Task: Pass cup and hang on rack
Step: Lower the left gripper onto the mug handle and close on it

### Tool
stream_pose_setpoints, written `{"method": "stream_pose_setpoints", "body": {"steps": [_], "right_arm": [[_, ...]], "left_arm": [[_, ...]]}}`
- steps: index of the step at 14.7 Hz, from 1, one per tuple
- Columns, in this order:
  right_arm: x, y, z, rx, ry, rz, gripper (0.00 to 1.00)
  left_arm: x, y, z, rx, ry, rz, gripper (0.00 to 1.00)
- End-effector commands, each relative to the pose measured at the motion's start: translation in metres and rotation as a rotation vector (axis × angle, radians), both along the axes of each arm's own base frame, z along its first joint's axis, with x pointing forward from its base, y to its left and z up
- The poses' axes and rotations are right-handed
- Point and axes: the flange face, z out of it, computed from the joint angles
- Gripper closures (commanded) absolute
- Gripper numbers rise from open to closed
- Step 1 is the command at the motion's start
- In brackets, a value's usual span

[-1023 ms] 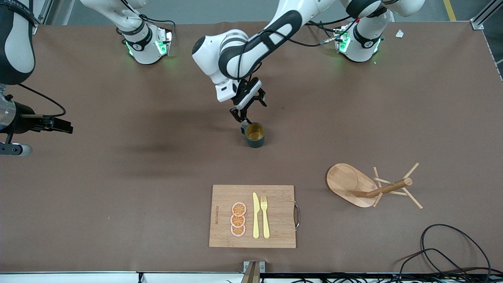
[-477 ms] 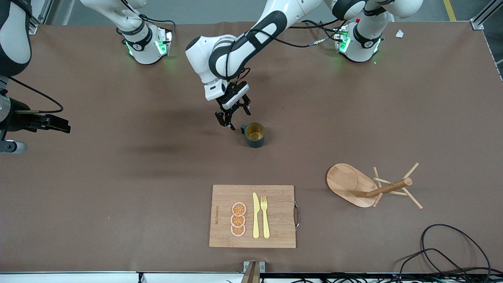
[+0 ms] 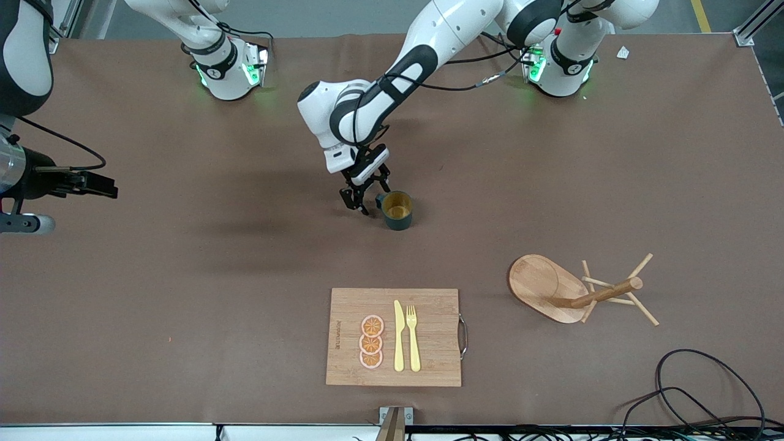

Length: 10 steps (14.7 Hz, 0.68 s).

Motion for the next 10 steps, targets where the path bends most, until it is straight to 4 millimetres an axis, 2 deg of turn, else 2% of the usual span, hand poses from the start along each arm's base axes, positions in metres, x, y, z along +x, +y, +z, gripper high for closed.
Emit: {"method": "stream_pose_setpoints", "body": {"steps": [1, 3, 4, 5, 9, 10], "right_arm": [[-0.012, -0.004, 0.011, 0.039, 0.020, -0.007, 0.00], [-0.024, -0.003, 0.029, 0.039, -0.008, -0.003, 0.00], [-0.032, -0.003, 0.035, 0.040, -0.018, -0.004, 0.00], [-0.040, -0.003, 0.041, 0.040, -0.024, -0.004, 0.00], [-0.071, -0.002, 0.060, 0.041, -0.070, -0.003, 0.00], [-0.074, -0.002, 0.064, 0.040, -0.078, -0.003, 0.00]], "left_arm": [[0.012, 0.001, -0.002, 0.008, -0.026, 0.002, 0.00], [0.012, 0.002, -0.012, 0.004, -0.023, 0.001, 0.01], [0.011, 0.004, -0.018, 0.010, -0.019, 0.001, 0.06], [0.010, 0.004, -0.022, 0.009, -0.016, 0.001, 0.15], [0.010, -0.003, -0.020, -0.060, -0.026, 0.006, 0.72], [0.017, 0.001, -0.019, -0.060, -0.024, 0.011, 0.79]]}}
